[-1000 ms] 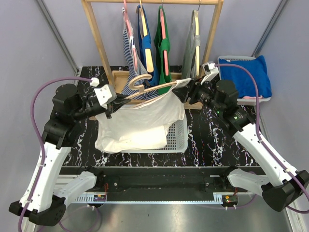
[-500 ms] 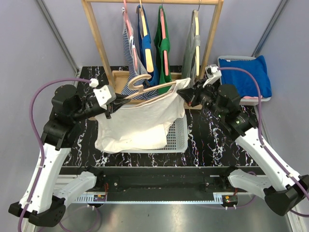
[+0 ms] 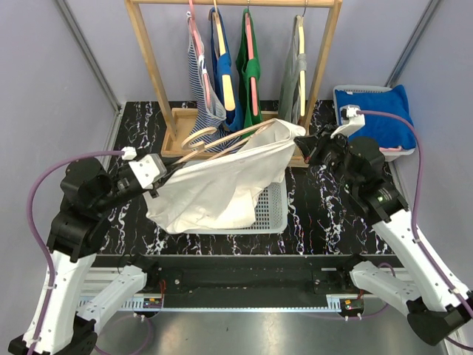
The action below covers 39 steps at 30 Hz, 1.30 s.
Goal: Remove the tank top from the hanger
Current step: Remove the tank top from the bin.
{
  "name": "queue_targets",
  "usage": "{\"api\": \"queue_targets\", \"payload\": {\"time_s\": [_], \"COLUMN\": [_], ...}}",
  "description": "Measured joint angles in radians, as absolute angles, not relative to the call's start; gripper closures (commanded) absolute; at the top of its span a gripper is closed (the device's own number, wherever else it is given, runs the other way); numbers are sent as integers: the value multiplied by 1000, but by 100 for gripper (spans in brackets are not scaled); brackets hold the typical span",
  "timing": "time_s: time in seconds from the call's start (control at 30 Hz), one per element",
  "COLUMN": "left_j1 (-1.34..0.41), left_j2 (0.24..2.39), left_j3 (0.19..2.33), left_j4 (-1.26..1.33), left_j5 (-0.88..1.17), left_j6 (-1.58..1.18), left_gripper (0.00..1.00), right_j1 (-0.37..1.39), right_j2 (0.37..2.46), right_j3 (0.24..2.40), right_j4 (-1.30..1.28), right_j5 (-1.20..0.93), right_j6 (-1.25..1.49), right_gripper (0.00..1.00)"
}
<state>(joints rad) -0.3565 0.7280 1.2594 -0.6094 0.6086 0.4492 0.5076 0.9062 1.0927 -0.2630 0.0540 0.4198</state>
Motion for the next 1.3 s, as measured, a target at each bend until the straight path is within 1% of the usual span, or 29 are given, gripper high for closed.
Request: {"api": "queue_targets", "payload": {"time_s": [0.07, 0.17, 0.4, 0.53, 0.67, 0.8, 0.83, 0.87, 0.9, 0.93, 0.97, 1.0, 1.03, 1.07, 1.2, 1.3], "left_j1": [-356, -356, -356, -356, -356, -366, -369, -379, -387, -401, -412, -429, -441, -461, -506, -519], "left_j2": [717, 709, 718, 757, 884, 1040, 1066, 1094, 1111, 1131, 1143, 1156, 1164, 1176, 1187, 1169], "left_j3": [1259, 1259, 1265, 1288, 1416, 1614, 1645, 1682, 1703, 1731, 1747, 1765, 1778, 1791, 1798, 1761], "left_j4": [-617, -622, -628, -559, -492, -443, -431, -422, -416, -415, -415, -416, -414, -408, -404, -403], "left_j5": [601, 597, 608, 614, 598, 588, 588, 588, 589, 589, 589, 589, 589, 589, 588, 587], "left_j6": [449, 448, 400, 305, 245, 223, 217, 210, 207, 202, 200, 194, 190, 186, 186, 187], "left_gripper": [100, 100, 100, 100, 100, 100, 100, 100, 100, 100, 100, 100, 100, 100, 100, 100], "right_j1": [453, 416, 406, 432, 538, 592, 598, 604, 609, 614, 617, 620, 620, 621, 621, 621], "right_j2": [940, 979, 997, 997, 1000, 1010, 1013, 1019, 1025, 1032, 1041, 1048, 1053, 1058, 1058, 1017], "right_j3": [1093, 1093, 1042, 995, 988, 988, 988, 988, 988, 987, 984, 979, 973, 969, 974, 1000], "right_j4": [-268, -281, -256, -228, -228, -222, -220, -216, -213, -210, -207, -207, -207, -213, -279, -338], "right_j5": [15, -26, -106, -144, -133, -127, -125, -122, -121, -120, -116, -113, -109, -97, -31, 19], "right_j6": [438, 459, 467, 443, 401, 383, 381, 381, 381, 381, 381, 380, 386, 377, 343, 317], "right_gripper": [100, 100, 100, 100, 100, 99, 95, 85, 68, 55, 34, 22, 8, 1, 0, 0]}}
